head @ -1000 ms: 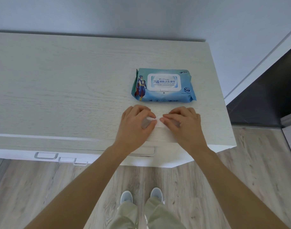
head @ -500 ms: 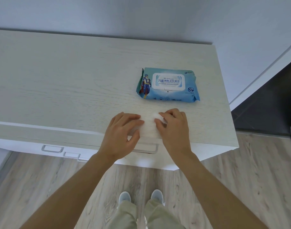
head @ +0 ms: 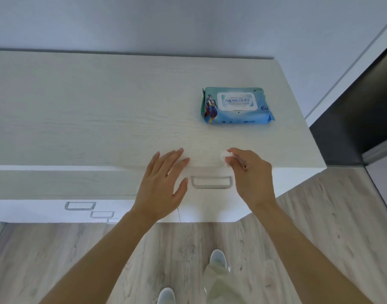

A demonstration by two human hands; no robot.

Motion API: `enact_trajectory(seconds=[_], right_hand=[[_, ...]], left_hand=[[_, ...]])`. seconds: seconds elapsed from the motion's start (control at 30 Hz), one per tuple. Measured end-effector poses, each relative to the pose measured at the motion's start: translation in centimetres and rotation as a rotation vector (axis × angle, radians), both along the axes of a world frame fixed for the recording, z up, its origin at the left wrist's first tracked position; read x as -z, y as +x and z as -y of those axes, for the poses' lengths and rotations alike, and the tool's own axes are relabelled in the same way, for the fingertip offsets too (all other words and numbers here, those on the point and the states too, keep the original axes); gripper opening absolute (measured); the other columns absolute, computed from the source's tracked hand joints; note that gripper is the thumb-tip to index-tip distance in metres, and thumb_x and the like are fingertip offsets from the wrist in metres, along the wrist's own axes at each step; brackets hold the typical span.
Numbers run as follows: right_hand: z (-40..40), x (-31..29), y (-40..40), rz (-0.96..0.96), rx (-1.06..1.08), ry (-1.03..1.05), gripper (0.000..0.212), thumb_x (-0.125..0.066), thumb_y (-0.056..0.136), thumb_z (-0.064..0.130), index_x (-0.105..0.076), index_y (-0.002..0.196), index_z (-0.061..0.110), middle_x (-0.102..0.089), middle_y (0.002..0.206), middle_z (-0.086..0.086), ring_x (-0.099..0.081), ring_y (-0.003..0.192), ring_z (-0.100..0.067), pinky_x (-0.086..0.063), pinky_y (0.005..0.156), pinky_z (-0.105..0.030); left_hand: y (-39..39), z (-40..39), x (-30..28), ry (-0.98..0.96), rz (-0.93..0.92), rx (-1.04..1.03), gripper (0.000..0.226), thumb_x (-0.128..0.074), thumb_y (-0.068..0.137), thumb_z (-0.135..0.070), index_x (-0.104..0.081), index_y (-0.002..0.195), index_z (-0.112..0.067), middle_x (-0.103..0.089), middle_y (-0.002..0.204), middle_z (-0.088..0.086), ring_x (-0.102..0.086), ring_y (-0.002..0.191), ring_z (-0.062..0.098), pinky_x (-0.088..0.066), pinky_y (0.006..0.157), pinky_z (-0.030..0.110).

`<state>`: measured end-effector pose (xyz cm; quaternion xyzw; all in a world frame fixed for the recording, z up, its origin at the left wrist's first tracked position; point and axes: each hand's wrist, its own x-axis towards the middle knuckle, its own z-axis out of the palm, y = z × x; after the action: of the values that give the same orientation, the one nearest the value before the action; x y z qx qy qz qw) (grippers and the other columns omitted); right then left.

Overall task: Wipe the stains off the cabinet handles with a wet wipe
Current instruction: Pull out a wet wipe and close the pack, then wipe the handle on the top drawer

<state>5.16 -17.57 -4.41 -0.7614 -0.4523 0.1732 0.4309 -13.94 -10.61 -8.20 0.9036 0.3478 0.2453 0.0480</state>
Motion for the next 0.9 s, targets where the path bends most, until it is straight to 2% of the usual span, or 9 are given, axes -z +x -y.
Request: enact_trajectory(seconds=[0.1, 0.17, 0.3, 0.43, 0.57, 0.67, 0.83, 0.9], right_hand=[[1.4, 0.7, -1.8, -0.015, 0.082, -0.023, 0.022, -0.061, 0.091, 0.009, -0.068, 0.112, 0.01, -0.061, 0.096, 0.01, -0.058, 0.089, -0.006, -0.037, 0.079, 0.003], [2.2, 1.2, -2.6, -0.01, 0.125, -0.026, 0.022, -0.061, 0.09, 0.007, -0.068, 0.112, 0.009, -0.061, 0.094, 0.01, -0.057, 0.088, -0.006, -0.034, 0.076, 0.008], [3.7, 1.8, -3.4, 0.006, 0.177, -0.032, 0.02, -0.061, 0.09, 0.007, -0.069, 0.108, 0.011, -0.061, 0.093, 0.011, -0.057, 0.082, -0.002, -0.037, 0.073, 0.002], [4.8, 2.4, -3.1, 0.002, 0.183, -0.014, 0.018, -0.06, 0.089, 0.005, -0.072, 0.094, 0.018, -0.061, 0.085, 0.019, -0.056, 0.079, 0.015, -0.037, 0.072, 0.005], [5.2, 3.0, -2.0, 0.044, 0.188, -0.047, 0.019, -0.061, 0.089, 0.005, -0.071, 0.102, 0.015, -0.059, 0.088, 0.014, -0.055, 0.076, 0.007, -0.035, 0.07, 0.007], [5.3, 3.8, -0.8, 0.081, 0.16, -0.061, 0.02, -0.06, 0.09, 0.004, -0.071, 0.103, 0.014, -0.059, 0.092, 0.01, -0.054, 0.075, -0.001, -0.035, 0.069, 0.006], [4.9, 6.4, 1.1, 0.201, 0.125, 0.023, 0.02, -0.06, 0.088, 0.0, -0.071, 0.102, 0.01, -0.063, 0.094, 0.001, -0.051, 0.07, 0.007, -0.034, 0.069, 0.006], [4.3, 8.0, 1.5, 0.247, 0.114, 0.084, 0.02, -0.063, 0.086, 0.0, -0.071, 0.102, 0.01, -0.065, 0.094, 0.0, -0.052, 0.066, 0.003, -0.035, 0.069, 0.005]], left_hand=[[-1.7, 0.9, 1.1, 0.1, -0.128, 0.065, 0.049, -0.042, 0.089, -0.027, -0.055, 0.131, -0.004, -0.045, 0.142, 0.015, -0.044, 0.131, 0.029, -0.031, 0.11, 0.051], [-2.3, 1.4, 1.9, 0.152, -0.185, 0.082, 0.051, -0.05, 0.087, -0.023, -0.051, 0.134, -0.003, -0.041, 0.145, 0.016, -0.041, 0.133, 0.03, -0.032, 0.11, 0.052], [-2.7, 2.0, 3.4, 0.172, -0.242, 0.049, 0.071, -0.07, 0.074, -0.015, -0.043, 0.139, -0.001, -0.033, 0.149, 0.019, -0.034, 0.137, 0.033, -0.03, 0.109, 0.055], [-2.6, 1.9, 5.6, 0.234, -0.294, 0.018, 0.087, -0.069, 0.075, -0.014, -0.022, 0.148, -0.004, -0.015, 0.155, 0.019, -0.018, 0.143, 0.032, -0.022, 0.113, 0.055], [-1.7, 1.9, 7.5, 0.286, -0.31, -0.066, 0.094, -0.069, 0.078, -0.025, -0.012, 0.149, -0.005, -0.002, 0.158, 0.014, -0.006, 0.145, 0.029, -0.011, 0.113, 0.058], [-0.7, 1.8, 8.8, 0.329, -0.294, -0.133, 0.094, -0.067, 0.079, -0.033, -0.011, 0.149, -0.005, 0.011, 0.158, 0.013, 0.001, 0.146, 0.028, -0.009, 0.112, 0.061], [1.1, 0.7, 11.8, 0.476, -0.182, -0.217, 0.093, -0.06, 0.084, -0.042, -0.008, 0.149, 0.0, 0.013, 0.157, 0.015, 0.007, 0.145, 0.031, -0.011, 0.111, 0.063], [2.0, -0.2, 13.1, 0.526, -0.098, -0.235, 0.09, -0.051, 0.09, -0.046, -0.002, 0.149, 0.0, 0.015, 0.157, 0.015, 0.008, 0.145, 0.032, -0.01, 0.11, 0.062]])
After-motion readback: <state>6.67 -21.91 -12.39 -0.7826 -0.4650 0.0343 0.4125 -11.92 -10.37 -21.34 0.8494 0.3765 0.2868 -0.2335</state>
